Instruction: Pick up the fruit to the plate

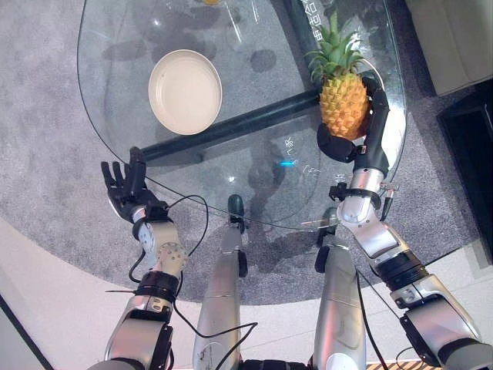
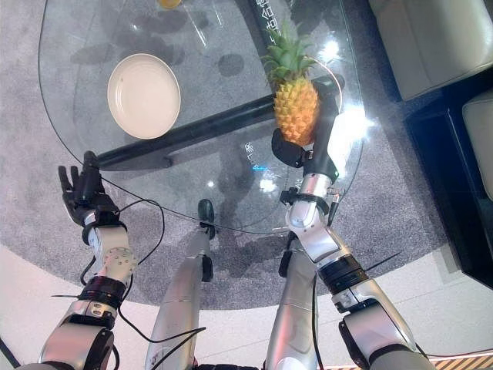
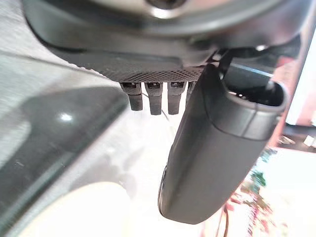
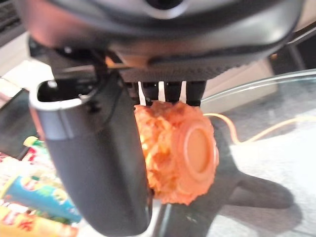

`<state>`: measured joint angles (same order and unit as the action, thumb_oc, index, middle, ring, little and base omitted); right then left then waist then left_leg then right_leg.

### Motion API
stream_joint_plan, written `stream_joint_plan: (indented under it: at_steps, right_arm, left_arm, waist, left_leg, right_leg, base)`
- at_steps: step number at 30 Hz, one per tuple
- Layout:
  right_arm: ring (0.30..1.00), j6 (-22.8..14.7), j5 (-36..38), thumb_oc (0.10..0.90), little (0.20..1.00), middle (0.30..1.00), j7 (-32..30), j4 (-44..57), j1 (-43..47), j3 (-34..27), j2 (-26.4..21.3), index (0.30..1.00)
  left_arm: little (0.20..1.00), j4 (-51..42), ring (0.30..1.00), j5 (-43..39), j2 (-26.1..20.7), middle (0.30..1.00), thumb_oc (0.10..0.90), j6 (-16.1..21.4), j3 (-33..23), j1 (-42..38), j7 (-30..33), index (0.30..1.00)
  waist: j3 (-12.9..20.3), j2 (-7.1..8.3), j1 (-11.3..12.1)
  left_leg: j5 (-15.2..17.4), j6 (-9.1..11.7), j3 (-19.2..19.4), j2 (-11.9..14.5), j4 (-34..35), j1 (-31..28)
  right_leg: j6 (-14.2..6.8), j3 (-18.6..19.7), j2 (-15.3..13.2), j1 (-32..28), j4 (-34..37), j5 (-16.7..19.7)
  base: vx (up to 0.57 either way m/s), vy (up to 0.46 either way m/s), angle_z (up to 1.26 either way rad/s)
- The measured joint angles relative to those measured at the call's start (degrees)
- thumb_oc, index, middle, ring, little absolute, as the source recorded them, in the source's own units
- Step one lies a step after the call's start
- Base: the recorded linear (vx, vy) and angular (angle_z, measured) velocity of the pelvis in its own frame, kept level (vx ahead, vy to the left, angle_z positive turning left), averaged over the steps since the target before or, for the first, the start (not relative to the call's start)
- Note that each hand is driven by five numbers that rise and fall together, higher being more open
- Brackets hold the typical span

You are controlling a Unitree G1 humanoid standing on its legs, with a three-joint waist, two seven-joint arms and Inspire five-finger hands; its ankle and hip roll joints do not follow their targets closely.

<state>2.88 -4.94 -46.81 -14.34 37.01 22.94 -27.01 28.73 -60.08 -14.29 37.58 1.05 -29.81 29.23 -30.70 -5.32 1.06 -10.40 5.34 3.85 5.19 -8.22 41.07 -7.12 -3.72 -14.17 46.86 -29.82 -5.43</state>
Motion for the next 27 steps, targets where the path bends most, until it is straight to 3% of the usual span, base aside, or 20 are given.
stream_joint_plan:
  at_steps: [12, 17, 27]
  right_arm:
    - [0.3, -0.07, -1.97, 0.1, 0.2, 0.3, 1.97, 2.53, -0.08, 0.02, 0.04, 0.3]
    - [0.3, -0.07, -3.63, 0.1, 0.2, 0.3, 3.46, 4.52, -0.84, 0.04, 0.05, 0.3]
    - [0.3, -1.04, -7.62, 0.1, 0.2, 0.3, 8.41, 9.48, -1.0, 0.25, -0.18, 0.3]
  left_arm:
    - [0.9, -7.11, 0.9, 19.76, 0.55, 0.9, 0.8, 1.6, 0.14, 0.39, 12.84, 0.9]
    - [0.9, -12.31, 0.9, 25.71, 0.38, 0.9, 0.8, 1.52, 0.37, 0.62, 12.49, 0.9]
    - [0.9, -16.95, 0.9, 26.03, -0.05, 0.9, 0.8, -2.62, 2.78, 0.15, 6.36, 0.9]
  waist:
    - [0.0, 0.0, 0.29]
    - [0.0, 0.0, 0.43]
    - [-0.01, 0.0, 0.47]
  left_leg:
    - [0.0, 0.0, 0.05, 0.02, 0.46, 0.06]
    - [0.0, 0.0, 0.1, 0.03, 0.64, 0.05]
    - [0.0, 0.0, 0.07, 0.04, 0.76, -0.05]
  right_leg:
    - [-0.04, -0.13, 0.01, 0.08, 0.34, -0.03]
    - [-0.05, -0.16, 0.01, 0.06, 0.6, -0.02]
    - [-0.14, -0.3, 0.03, -0.24, 1.04, 0.09]
  base:
    - [0.0, -0.009, 0.0]
    - [0.0, 0.0, 0.0]
    - [0.0, 0.0, 0.0]
